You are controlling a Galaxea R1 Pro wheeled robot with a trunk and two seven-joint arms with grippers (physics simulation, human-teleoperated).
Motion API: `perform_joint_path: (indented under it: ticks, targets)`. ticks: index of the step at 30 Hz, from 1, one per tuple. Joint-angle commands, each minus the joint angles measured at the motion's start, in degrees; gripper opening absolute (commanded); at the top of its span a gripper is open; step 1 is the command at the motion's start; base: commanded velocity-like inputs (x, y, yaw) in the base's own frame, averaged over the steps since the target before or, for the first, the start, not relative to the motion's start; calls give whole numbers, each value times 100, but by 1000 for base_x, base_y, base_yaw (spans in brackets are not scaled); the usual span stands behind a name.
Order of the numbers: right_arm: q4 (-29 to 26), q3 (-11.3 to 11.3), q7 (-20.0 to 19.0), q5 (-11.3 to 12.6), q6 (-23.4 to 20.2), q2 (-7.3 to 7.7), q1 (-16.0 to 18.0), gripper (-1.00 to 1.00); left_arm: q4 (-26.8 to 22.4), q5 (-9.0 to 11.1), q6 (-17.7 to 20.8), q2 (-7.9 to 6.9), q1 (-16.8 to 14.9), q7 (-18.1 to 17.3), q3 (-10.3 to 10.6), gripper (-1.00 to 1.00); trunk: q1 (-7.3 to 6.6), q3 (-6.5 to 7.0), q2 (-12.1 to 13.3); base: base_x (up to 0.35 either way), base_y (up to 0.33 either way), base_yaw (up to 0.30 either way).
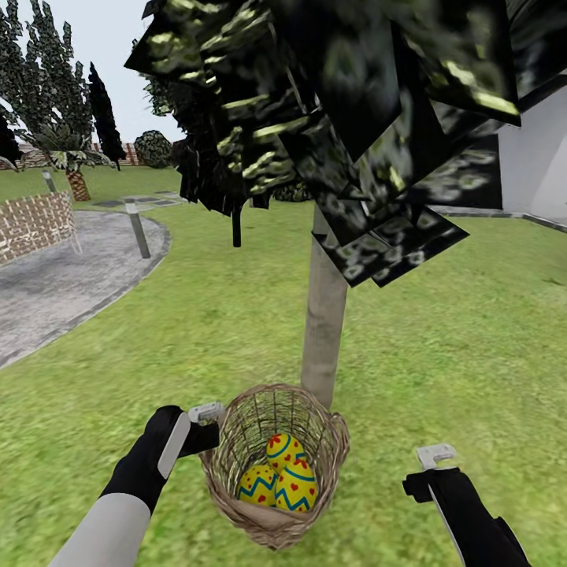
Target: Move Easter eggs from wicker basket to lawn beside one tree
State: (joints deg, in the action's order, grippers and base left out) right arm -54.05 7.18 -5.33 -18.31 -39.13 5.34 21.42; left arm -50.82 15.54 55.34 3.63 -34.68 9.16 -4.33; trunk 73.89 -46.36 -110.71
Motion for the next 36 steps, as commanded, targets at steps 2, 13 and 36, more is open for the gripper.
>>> perform_joint_path:
  ticks: [2,13,36]
  targets:
    - [-9,6,-56,-59,-24,0,3,100,-7,143,12,6,-4,51,-16,-100,44,-42,-84,0,0,0]
    - [0,6,-56,-59,-24,-4,3,100,-3,143,12,6,-4,51,-16,-100,285,-239,-526,0,0,0]
    - [26,-15,-56,-68,-16,-6,3,100,-7,143,14,6,-4,51,-16,-100,790,-652,-1448,0,0,0]
